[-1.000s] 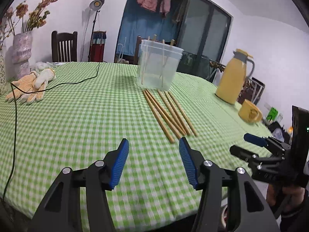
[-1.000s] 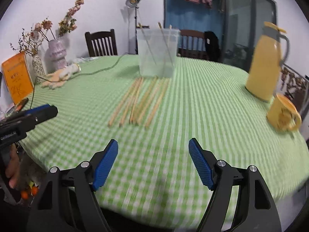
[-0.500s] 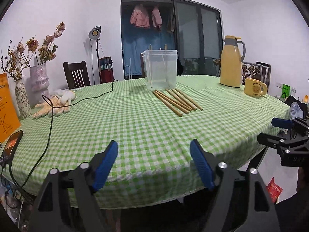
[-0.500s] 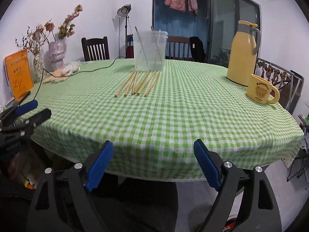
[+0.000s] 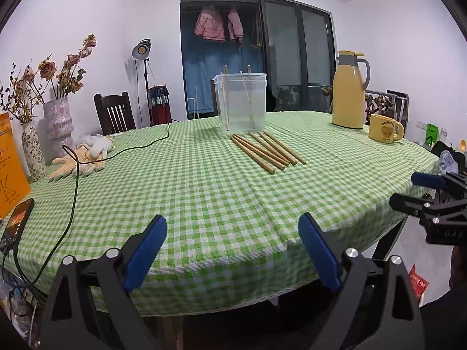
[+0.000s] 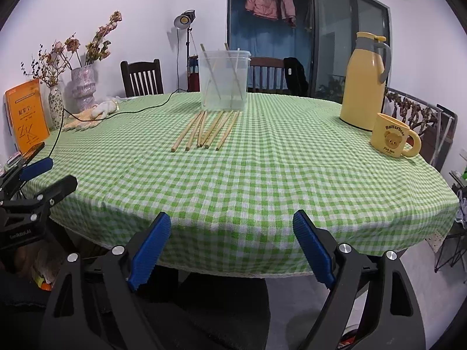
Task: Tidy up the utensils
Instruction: 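Withdraw both grippers from the container back over the table, then lower the right gripper to a chopstick while the left gripper approaches another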
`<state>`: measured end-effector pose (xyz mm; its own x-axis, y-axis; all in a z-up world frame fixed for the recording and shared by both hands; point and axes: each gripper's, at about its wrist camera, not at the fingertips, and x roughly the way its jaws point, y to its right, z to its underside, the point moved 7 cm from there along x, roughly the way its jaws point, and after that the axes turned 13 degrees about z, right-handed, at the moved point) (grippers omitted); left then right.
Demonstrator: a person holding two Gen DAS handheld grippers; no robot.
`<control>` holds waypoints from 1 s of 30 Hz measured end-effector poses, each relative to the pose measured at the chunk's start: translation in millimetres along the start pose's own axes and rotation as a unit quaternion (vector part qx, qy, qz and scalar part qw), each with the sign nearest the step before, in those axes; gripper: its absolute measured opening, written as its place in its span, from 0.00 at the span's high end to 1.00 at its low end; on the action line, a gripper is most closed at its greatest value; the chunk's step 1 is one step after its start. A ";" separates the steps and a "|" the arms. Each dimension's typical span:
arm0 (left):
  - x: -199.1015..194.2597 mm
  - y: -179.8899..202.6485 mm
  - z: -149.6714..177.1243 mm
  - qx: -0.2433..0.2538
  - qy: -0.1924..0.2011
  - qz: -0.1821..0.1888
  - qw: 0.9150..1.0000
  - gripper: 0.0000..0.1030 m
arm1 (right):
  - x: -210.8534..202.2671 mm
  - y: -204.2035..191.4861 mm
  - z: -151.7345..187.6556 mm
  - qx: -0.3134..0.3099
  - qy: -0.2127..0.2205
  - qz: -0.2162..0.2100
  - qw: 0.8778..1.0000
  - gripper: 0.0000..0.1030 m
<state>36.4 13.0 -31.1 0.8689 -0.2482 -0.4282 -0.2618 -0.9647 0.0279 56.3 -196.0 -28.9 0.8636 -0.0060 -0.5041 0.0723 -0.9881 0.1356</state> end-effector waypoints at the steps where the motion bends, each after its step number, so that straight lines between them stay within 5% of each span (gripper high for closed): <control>1: 0.9 0.1 -1.5 0.002 0.000 0.002 1.000 0.12 | 0.2 0.6 -1.2 0.000 0.002 0.000 1.000 0.20; 8: 12.7 -8.2 -17.5 -0.011 -0.006 0.004 1.000 0.08 | 12.6 3.1 -21.3 0.002 0.014 0.015 1.000 0.20; 19: 63.1 -30.5 -54.0 -0.043 -0.044 0.002 0.998 0.07 | 53.4 -0.7 -35.7 0.008 -0.031 0.001 0.999 0.20; 25: 109.2 -41.3 -88.0 -0.063 -0.081 0.016 0.995 0.07 | 82.5 -9.3 -63.6 -0.007 -0.050 -0.019 0.999 0.33; 27: 132.3 -49.1 -97.1 -0.076 -0.096 0.020 0.992 0.08 | 96.7 -10.8 -74.6 -0.002 -0.057 -0.025 0.998 0.48; 30: 168.1 -59.7 -101.7 -0.090 -0.128 0.028 0.987 0.09 | 122.7 -14.6 -89.3 0.009 -0.081 -0.042 0.996 0.57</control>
<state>240.8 20.0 -12.9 0.7143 -0.2937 -0.6352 -0.2070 -0.9557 0.2090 205.8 -168.7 -16.5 0.7625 0.0528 -0.6448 0.1300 -0.9889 0.0727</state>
